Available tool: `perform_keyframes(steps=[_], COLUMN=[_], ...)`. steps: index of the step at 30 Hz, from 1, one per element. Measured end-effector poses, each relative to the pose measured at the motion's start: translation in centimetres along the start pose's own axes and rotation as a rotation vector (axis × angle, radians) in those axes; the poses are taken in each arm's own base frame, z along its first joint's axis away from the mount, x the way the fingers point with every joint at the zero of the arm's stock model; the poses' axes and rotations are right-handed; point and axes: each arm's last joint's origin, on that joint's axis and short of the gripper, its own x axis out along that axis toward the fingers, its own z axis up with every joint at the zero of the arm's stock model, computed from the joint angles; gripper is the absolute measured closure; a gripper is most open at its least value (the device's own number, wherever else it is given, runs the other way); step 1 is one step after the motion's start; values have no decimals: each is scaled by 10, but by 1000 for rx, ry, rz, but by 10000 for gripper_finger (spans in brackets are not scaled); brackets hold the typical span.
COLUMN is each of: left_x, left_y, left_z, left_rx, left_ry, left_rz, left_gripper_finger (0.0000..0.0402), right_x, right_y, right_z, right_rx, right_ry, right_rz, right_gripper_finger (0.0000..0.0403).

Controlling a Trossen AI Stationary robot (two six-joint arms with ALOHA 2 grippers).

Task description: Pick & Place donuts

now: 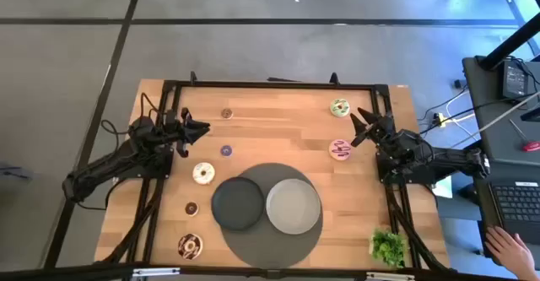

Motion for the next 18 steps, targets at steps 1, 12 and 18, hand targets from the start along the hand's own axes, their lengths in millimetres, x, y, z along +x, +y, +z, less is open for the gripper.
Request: perform_keyframes(steps=[1, 12, 18], left_x=[0, 0, 0], left_y=[0, 0, 0], left_z=[0, 0, 0], left_rx=[0, 0, 0], left_ry=[0, 0, 0], left_rz=[0, 0, 0], left_gripper_finger=[319, 320, 322], right_x=[0, 0, 0], right_y=[0, 0, 0], right_z=[0, 0, 0], right_rx=[0, 0, 0], right_ry=[0, 0, 0], right_rz=[0, 0, 0], right_gripper_finger=[217, 217, 217])
